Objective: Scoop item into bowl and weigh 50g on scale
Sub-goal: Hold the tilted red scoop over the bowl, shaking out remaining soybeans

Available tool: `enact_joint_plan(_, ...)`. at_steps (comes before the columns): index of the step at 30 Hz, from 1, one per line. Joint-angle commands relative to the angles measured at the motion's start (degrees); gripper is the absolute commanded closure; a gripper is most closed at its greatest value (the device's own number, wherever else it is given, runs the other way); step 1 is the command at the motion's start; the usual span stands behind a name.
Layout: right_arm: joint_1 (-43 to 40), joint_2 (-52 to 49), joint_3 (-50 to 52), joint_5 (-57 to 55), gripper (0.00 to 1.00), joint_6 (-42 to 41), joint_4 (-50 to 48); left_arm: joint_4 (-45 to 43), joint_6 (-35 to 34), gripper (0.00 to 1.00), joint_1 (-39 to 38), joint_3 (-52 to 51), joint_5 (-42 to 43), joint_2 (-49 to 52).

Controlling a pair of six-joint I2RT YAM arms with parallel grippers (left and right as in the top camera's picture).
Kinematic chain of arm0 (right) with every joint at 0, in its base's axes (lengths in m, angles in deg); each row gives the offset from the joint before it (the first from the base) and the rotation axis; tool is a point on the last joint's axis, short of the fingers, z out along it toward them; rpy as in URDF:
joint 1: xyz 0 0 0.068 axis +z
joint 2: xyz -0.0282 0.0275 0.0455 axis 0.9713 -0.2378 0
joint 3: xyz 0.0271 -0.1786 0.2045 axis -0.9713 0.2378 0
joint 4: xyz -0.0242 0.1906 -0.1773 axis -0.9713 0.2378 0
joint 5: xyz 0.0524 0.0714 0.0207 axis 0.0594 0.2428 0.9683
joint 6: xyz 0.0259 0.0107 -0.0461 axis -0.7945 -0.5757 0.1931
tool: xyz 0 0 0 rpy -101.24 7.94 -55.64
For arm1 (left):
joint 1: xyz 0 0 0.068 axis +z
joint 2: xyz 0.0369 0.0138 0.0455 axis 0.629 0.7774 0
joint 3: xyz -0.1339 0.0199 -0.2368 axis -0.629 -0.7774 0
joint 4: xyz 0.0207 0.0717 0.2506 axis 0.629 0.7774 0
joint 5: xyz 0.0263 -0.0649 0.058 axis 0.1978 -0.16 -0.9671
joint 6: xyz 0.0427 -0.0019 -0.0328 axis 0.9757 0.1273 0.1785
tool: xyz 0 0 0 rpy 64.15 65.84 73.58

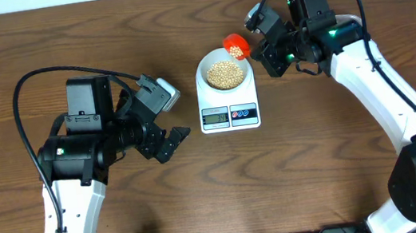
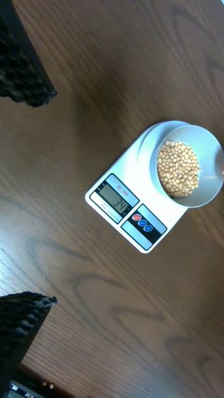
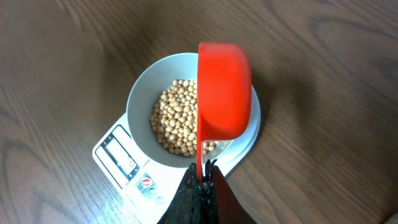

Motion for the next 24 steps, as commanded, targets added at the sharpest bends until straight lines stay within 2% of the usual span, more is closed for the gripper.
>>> enact_joint_plan(1,1.4,1.9,0.0,3.2,0.99,1.5,0.1,0.3,-0.3,0.02,0.3,1.8,1.0,0.1)
enact_joint_plan(24,1.3,1.7,0.0,1.4,0.99,1.4,-0.1,0.3,-0.3,0.02,0.3,1.8,1.0,0.1)
